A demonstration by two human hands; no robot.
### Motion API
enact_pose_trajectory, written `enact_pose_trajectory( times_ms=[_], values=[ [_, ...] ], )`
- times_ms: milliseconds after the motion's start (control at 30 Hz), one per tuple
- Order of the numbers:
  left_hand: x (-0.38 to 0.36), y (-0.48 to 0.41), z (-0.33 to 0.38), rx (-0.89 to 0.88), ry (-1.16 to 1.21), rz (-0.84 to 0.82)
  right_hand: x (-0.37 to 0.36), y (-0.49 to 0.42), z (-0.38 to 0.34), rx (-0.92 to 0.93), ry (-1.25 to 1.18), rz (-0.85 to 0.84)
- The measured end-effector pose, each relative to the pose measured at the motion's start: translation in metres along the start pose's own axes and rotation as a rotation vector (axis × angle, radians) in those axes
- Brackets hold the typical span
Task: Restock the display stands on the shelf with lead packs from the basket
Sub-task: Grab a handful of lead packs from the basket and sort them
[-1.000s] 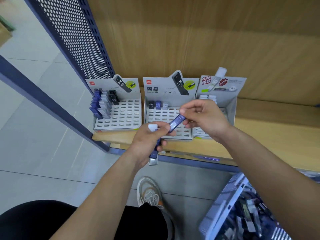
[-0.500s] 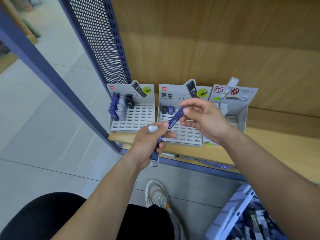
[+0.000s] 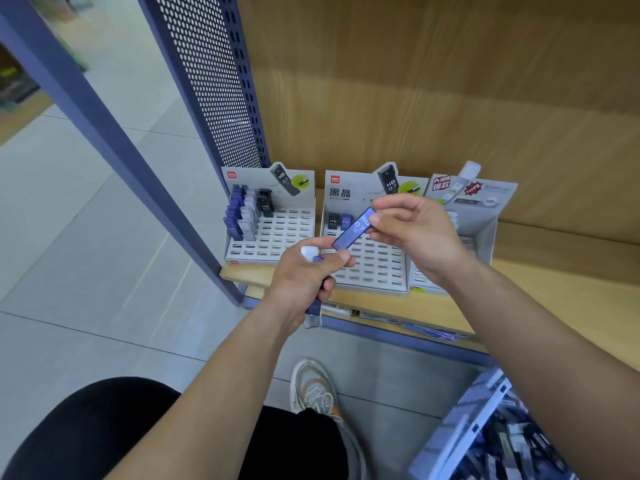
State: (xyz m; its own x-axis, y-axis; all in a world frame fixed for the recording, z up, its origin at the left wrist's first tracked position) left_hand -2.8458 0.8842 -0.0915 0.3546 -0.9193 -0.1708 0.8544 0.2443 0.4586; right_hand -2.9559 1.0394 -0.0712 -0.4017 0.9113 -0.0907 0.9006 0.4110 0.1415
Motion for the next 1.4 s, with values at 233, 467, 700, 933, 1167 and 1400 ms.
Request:
enact_pose_trajectory(
  times_ms=[233,467,700,933,1167,1400],
  values=[
    [0.019,-0.005,0.005,0.108,0.019,0.103,0.020,-0.018,0.013,0.024,0.293,0.141],
    [0.043,-0.027,0.018,0.206,0.027,0.010,0.018,-0.074,0.050,0.142,0.645,0.171],
    [0.046,-0.050,0.008,0.275,0.087,-0.038,0.005,-0.105,0.081,0.199,0.779,0.096],
    [0.036,-0.059,0.010,0.268,0.027,-0.055,0.004,-0.104,0.085,0.244,0.827,0.091],
    [0.038,-0.061,0.009,0.231,0.089,0.016,0.008,-0.095,0.085,0.197,0.807,0.045],
    [0.037,-0.058,0.011,0.218,0.073,-0.023,0.003,-0.095,0.090,0.276,0.925,0.042]
  ],
)
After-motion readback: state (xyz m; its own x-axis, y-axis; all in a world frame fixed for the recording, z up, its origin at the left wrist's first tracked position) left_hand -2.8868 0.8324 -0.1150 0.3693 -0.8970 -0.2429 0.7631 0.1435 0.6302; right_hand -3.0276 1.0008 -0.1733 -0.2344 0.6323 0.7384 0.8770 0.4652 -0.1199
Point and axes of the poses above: each hand's wrist, its own y-axis away from the middle knuckle, its own x-axis out of the back of the hand, z = x × y, the point moved 2 cm from there along -y, towards the middle knuckle, and after that the axes turned 1 degree about x, right-handed, at the moved point
